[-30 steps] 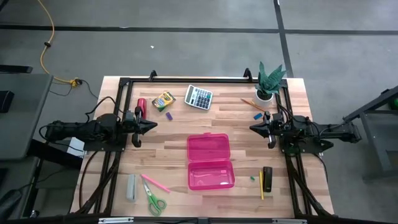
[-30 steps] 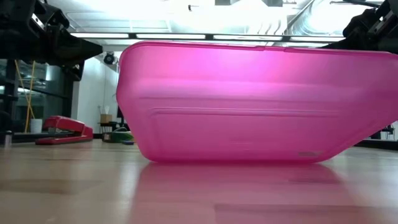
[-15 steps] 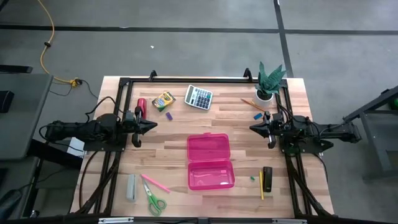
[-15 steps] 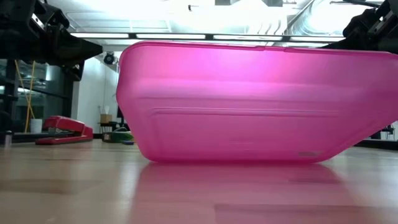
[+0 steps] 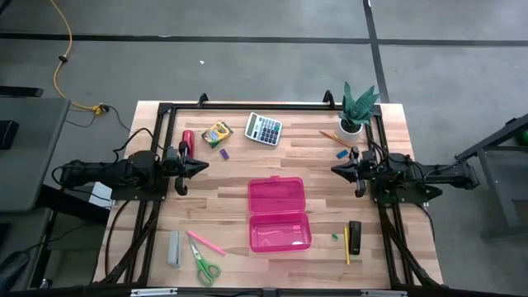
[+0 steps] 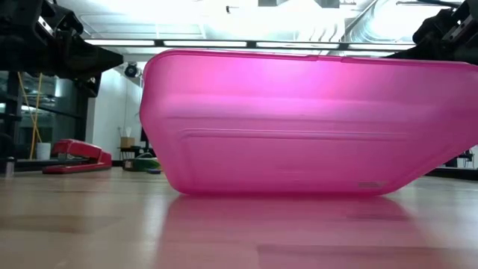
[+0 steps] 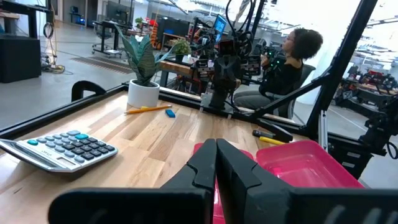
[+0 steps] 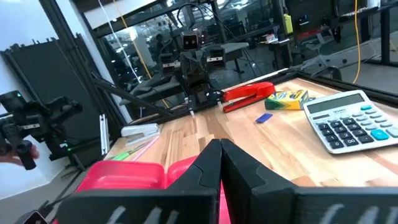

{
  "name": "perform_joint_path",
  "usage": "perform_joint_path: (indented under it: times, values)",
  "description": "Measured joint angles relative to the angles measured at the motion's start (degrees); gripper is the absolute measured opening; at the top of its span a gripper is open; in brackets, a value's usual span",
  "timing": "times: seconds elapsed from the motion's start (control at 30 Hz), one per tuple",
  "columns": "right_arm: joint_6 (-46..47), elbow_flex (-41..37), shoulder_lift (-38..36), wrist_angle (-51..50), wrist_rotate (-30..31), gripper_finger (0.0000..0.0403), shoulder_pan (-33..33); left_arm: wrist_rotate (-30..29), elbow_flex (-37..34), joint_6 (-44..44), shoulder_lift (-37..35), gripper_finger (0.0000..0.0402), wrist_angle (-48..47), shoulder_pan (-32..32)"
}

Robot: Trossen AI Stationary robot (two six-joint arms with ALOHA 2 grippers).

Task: Pack school essentials
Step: Put the blue eraser into the pink supply box

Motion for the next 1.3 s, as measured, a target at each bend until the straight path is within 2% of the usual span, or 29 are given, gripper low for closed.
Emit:
perform_joint_path:
  times: [0.1,0.2,0.3,0.37,0.4,0.47,0.57,0.7,0.83,0.9,0.97,1.13,1.3]
  values:
    - [-0.30,0.00,0.00,1.71,1.41,0.0000,0.00,0.00,0.00,0.05,0.01,0.0001,-0.01,-0.01]
    - [5.89,-0.01,0.00,8.24,4.69,0.0000,-0.01,0.00,0.01,-0.03,0.00,0.0001,0.00,-0.02]
    - [11.28,-0.02,0.00,20.19,13.37,0.0000,-0.02,0.00,0.01,0.05,0.00,0.0001,0.00,0.00]
    - [11.31,0.05,0.00,29.59,18.70,0.0000,-0.07,0.00,0.00,-0.03,0.02,0.0001,0.00,0.00]
    - [9.95,0.49,0.02,32.42,19.71,0.0000,-0.15,0.00,0.00,-0.42,0.00,0.0001,0.08,0.00]
    - [6.55,3.12,0.39,33.99,17.59,0.0000,-0.16,-0.11,0.00,-4.50,0.02,0.0001,1.66,-0.02]
    - [2.99,9.83,2.35,27.35,12.47,0.0000,-0.15,-2.32,0.01,-12.78,0.02,0.0001,5.08,-0.02]
    - [2.45,19.99,8.68,11.83,12.34,0.0000,-0.15,-6.01,0.00,-19.94,0.01,0.0001,10.33,-0.02]
    - [4.18,27.46,15.63,3.22,12.37,0.0000,-0.15,-10.76,0.04,-26.34,0.22,0.0001,19.68,0.02]
    - [4.87,29.93,18.40,2.40,13.18,0.0000,-0.15,-8.32,1.31,-25.38,1.18,0.0001,23.87,0.02]
    - [5.03,31.62,20.61,1.78,15.10,0.0000,-0.15,-5.17,4.66,-22.34,2.64,0.0000,23.99,-0.07]
    - [5.03,34.39,25.77,1.18,18.90,0.0000,-0.20,-4.28,16.37,-12.14,9.10,0.0000,14.49,0.02]
    - [3.94,37.80,30.29,1.43,19.78,0.0000,-0.20,-2.31,26.48,-6.75,15.05,0.0000,4.71,0.03]
